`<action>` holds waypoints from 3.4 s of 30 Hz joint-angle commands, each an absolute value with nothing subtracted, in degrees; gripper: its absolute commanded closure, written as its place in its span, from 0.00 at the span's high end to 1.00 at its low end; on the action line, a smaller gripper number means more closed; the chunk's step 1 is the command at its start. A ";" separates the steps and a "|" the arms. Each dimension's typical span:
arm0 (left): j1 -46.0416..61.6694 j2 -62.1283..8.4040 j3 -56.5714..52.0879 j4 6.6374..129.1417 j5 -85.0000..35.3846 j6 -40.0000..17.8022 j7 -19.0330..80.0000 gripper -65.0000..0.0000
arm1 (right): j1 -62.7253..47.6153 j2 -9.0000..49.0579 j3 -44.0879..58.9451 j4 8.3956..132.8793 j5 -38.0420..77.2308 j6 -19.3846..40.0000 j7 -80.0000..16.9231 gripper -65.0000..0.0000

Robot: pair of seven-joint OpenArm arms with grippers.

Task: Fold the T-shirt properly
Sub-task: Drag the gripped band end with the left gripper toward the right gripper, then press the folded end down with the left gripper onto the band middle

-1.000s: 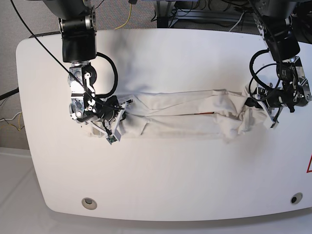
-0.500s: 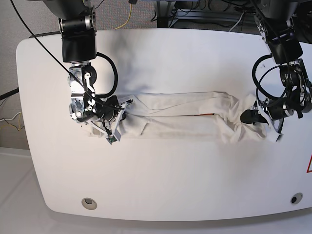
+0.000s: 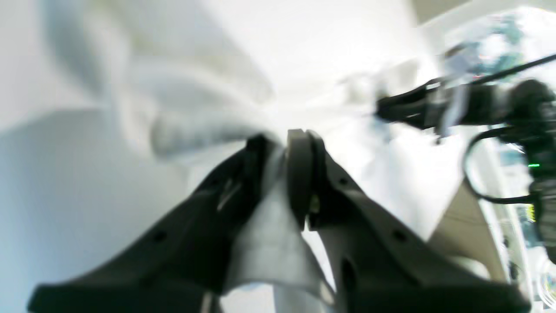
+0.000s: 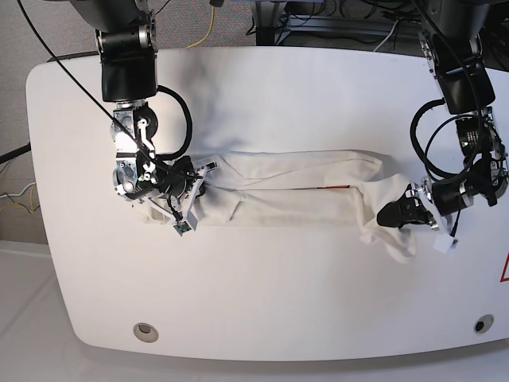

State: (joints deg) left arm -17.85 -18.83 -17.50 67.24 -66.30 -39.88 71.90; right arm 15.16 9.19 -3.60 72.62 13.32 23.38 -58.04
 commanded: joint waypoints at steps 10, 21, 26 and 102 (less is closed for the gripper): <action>-20.00 -12.70 -14.73 68.44 -68.53 -40.00 70.81 0.11 | 13.85 9.27 -3.82 71.34 11.03 23.52 -63.52 0.00; -19.82 -7.60 -12.09 68.53 -66.68 -40.00 70.73 0.11 | 13.85 9.27 -3.82 71.34 11.03 23.52 -63.52 0.00; -19.38 -6.29 -12.09 68.44 -64.40 -40.00 70.29 0.11 | 13.85 9.27 -3.82 71.34 11.03 23.52 -63.52 0.00; -16.13 -22.99 -3.21 75.38 -81.54 -25.98 63.34 0.82 | 13.76 9.19 -3.74 74.95 11.12 23.34 -63.78 0.00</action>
State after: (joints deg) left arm -15.99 -22.09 -3.09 74.37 -80.07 -25.52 64.31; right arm 14.11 9.04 -3.49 75.29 12.86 23.33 -59.37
